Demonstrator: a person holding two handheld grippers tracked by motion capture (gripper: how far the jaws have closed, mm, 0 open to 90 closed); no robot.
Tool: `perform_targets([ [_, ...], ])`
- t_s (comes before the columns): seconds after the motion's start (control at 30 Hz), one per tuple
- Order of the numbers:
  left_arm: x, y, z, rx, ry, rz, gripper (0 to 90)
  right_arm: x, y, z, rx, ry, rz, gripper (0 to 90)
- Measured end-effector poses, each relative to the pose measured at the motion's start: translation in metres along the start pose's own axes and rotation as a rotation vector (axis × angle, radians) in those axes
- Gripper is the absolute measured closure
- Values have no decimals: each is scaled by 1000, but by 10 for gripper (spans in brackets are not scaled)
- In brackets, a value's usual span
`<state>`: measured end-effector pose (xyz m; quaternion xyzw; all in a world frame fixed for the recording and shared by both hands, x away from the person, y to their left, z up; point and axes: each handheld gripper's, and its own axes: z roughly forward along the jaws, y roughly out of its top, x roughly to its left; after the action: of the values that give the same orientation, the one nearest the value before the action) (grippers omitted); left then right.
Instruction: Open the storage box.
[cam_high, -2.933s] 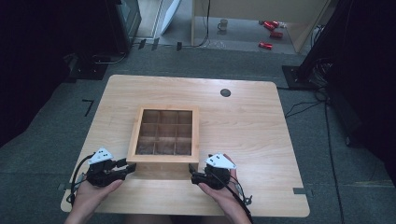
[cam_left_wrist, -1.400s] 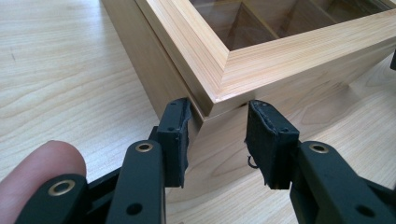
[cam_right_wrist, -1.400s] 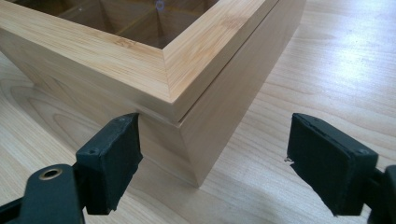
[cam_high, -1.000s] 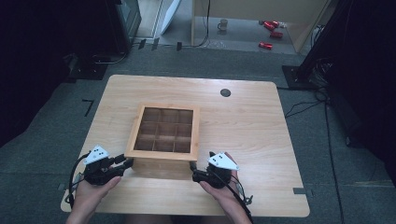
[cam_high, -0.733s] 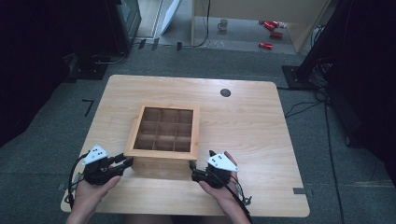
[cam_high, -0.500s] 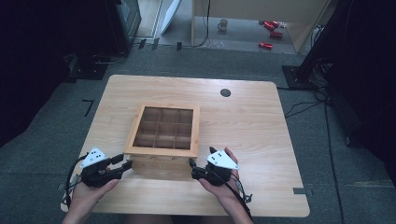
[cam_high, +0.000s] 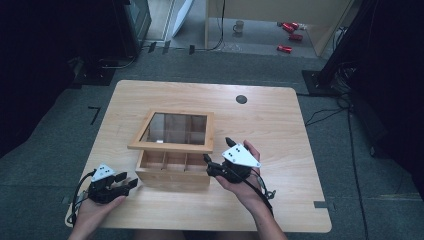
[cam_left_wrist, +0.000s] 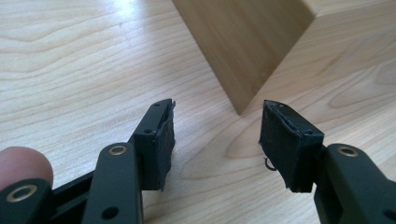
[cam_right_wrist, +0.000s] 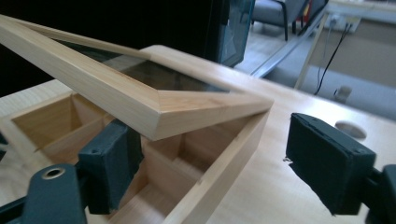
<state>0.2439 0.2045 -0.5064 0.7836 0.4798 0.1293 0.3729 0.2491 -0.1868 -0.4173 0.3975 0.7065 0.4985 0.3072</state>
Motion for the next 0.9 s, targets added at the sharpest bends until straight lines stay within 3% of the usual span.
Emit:
perform_targets([
  [0.2, 1, -3, 3, -2, 6, -9, 464, -9, 22, 11, -32, 19, -80, 316],
  [0.4, 4, -4, 2, -16, 5, -24, 465, -20, 39, 24, -74, 67, -76, 458],
  [0.5, 4, -5, 3, -26, 27, -22, 439, -26, 48, 29, -100, 96, -62, 529],
  [0.67, 0, -6, 4, -32, 51, 1, 392, -36, 61, 40, -114, 126, -62, 547],
  [0.9, -2, -8, 5, -27, 96, 26, 354, -48, 71, 60, -106, 130, -56, 548],
])
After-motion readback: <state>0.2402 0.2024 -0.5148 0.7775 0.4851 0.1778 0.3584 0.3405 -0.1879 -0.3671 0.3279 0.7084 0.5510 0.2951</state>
